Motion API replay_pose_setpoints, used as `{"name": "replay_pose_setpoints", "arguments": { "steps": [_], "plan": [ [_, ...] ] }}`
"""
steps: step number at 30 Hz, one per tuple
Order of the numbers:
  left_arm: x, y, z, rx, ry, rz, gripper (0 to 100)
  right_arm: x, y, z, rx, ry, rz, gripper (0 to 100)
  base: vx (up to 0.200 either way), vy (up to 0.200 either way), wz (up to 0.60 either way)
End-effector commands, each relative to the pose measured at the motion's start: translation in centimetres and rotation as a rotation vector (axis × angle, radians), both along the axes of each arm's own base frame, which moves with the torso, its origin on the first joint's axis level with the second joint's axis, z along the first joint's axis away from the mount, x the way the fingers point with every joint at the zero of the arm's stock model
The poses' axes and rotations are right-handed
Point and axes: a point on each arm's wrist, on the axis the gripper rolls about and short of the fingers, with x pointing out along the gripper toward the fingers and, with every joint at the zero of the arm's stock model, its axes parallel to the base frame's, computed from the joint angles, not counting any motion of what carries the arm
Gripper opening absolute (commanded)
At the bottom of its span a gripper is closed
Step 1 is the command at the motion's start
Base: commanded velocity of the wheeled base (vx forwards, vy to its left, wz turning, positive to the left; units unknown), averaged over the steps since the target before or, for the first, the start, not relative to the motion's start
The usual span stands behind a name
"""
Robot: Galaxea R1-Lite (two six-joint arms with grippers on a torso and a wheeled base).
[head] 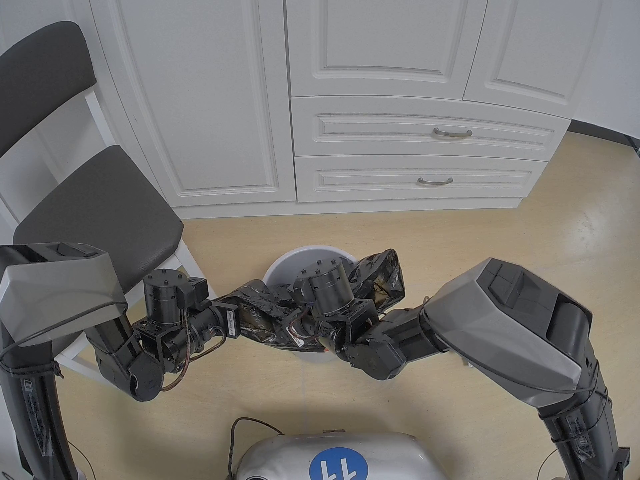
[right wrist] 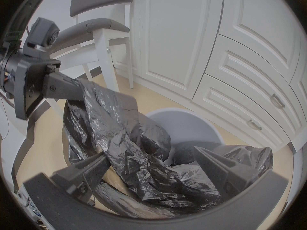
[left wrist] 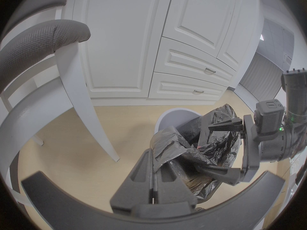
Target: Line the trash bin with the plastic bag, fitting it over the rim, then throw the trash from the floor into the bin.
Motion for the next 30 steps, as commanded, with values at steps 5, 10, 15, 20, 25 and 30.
{"name": "replay_pose_setpoints", "arguments": {
  "steps": [5, 10, 15, 20, 25, 30],
  "plan": [
    [0.0, 0.1, -0.1, 0.001, 0.003, 0.003, 0, 3.0, -3.2, -0.4, -0.013, 0.003, -0.086, 100, 0.000, 0.000, 0.00],
    [0.0, 0.2, -0.1, 0.000, 0.003, 0.004, 0, 3.9, -4.5, -0.4, -0.017, 0.006, -0.116, 100, 0.000, 0.000, 0.00],
    [0.0, 0.2, -0.1, -0.001, 0.004, -0.001, 0, 3.8, -4.1, 0.1, -0.005, -0.005, -0.101, 100, 0.000, 0.000, 0.00],
    [0.0, 0.2, -0.1, 0.000, 0.004, -0.003, 0, 3.3, -3.6, 2.3, 0.029, -0.039, -0.086, 0, 0.000, 0.000, 0.00],
    [-0.7, 0.2, -0.2, -0.022, -0.005, -0.052, 0, 3.3, -3.8, 4.2, 0.057, -0.070, -0.090, 0, 0.000, 0.000, 0.00],
    [-1.4, 0.4, -0.3, -0.026, -0.001, -0.085, 100, 3.7, -4.2, 4.2, 0.062, -0.072, -0.110, 0, 0.000, 0.000, 0.00]
  ]
}}
